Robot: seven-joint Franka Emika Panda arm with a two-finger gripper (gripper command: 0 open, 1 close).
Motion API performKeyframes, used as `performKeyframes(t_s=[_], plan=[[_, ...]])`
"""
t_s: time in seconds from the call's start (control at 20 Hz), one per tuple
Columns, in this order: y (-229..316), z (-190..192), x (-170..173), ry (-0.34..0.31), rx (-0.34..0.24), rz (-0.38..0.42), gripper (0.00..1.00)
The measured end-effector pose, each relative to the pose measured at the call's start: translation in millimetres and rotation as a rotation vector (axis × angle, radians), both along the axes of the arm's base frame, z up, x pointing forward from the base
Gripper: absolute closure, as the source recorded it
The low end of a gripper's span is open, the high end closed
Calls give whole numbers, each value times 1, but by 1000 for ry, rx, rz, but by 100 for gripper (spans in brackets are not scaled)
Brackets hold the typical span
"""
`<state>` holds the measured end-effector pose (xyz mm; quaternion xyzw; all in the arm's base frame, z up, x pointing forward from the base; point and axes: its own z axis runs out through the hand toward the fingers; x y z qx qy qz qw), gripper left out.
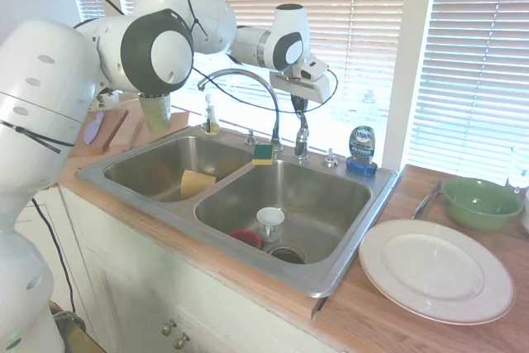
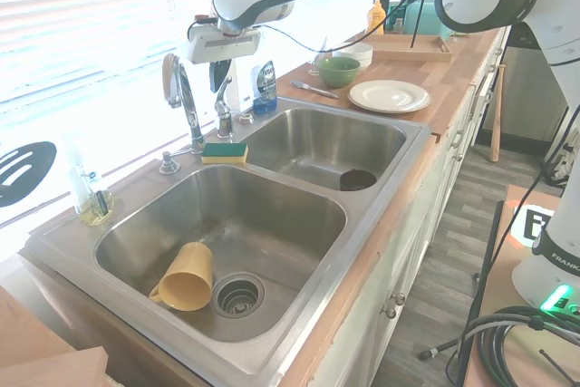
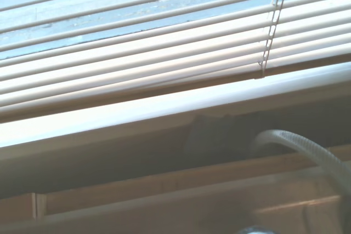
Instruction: Turn off the faucet
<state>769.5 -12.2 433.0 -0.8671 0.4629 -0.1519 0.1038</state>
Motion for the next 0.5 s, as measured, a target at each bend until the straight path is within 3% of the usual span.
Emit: performKeyframes(t_s=[0.5], plan=[[-7,7,-6,100,2,-11,100]])
